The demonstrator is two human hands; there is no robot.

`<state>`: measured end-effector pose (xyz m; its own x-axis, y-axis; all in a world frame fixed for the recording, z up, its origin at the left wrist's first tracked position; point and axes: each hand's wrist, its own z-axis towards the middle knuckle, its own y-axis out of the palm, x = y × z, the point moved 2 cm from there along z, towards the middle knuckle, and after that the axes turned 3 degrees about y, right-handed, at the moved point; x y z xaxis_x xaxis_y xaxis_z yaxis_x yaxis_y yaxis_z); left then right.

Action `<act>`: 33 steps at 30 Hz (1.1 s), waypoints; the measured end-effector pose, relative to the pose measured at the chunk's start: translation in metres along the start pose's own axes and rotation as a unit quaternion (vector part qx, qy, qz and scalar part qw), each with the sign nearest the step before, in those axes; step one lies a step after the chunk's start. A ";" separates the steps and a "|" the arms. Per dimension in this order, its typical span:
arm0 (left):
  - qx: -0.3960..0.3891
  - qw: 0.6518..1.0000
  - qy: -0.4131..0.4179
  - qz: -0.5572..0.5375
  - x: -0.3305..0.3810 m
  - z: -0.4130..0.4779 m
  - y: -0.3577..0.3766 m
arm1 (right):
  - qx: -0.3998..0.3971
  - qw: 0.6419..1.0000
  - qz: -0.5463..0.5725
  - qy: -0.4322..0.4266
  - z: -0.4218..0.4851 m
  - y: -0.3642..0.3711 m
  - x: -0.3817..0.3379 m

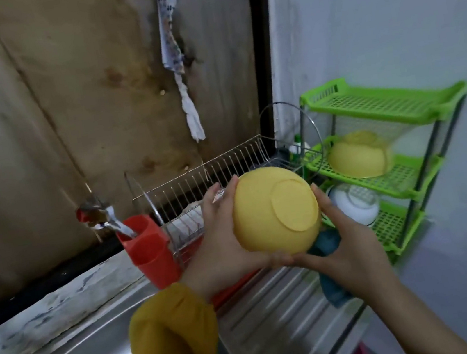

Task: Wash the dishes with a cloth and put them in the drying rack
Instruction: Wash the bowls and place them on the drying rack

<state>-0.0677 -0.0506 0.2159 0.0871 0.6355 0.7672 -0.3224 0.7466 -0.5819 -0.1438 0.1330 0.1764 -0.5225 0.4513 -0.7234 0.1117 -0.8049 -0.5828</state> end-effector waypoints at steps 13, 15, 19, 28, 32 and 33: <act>-0.089 0.916 0.245 0.306 0.032 0.173 0.095 | 0.160 0.974 -0.050 0.154 0.064 -0.060 0.095; -0.097 0.912 0.255 0.308 0.033 0.199 0.108 | 0.173 0.970 -0.027 0.168 0.082 -0.059 0.108; -0.082 0.899 0.272 0.332 0.027 0.234 0.137 | 0.167 0.966 -0.013 0.197 0.109 -0.059 0.127; -0.059 0.889 0.193 0.411 0.025 0.275 0.191 | 0.152 0.957 0.054 0.243 0.146 -0.068 0.151; -0.064 0.891 0.169 0.417 0.021 0.286 0.201 | 0.126 0.950 0.089 0.272 0.150 -0.070 0.154; -0.064 0.893 0.170 0.412 0.019 0.286 0.202 | 0.130 0.948 0.102 0.271 0.149 -0.070 0.153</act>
<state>-0.4009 0.0563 0.1903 0.1593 0.9860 -0.0488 -0.3000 0.0012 -0.9539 -0.3574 0.2014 0.1616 0.0069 0.3508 -0.9364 -0.0853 -0.9328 -0.3501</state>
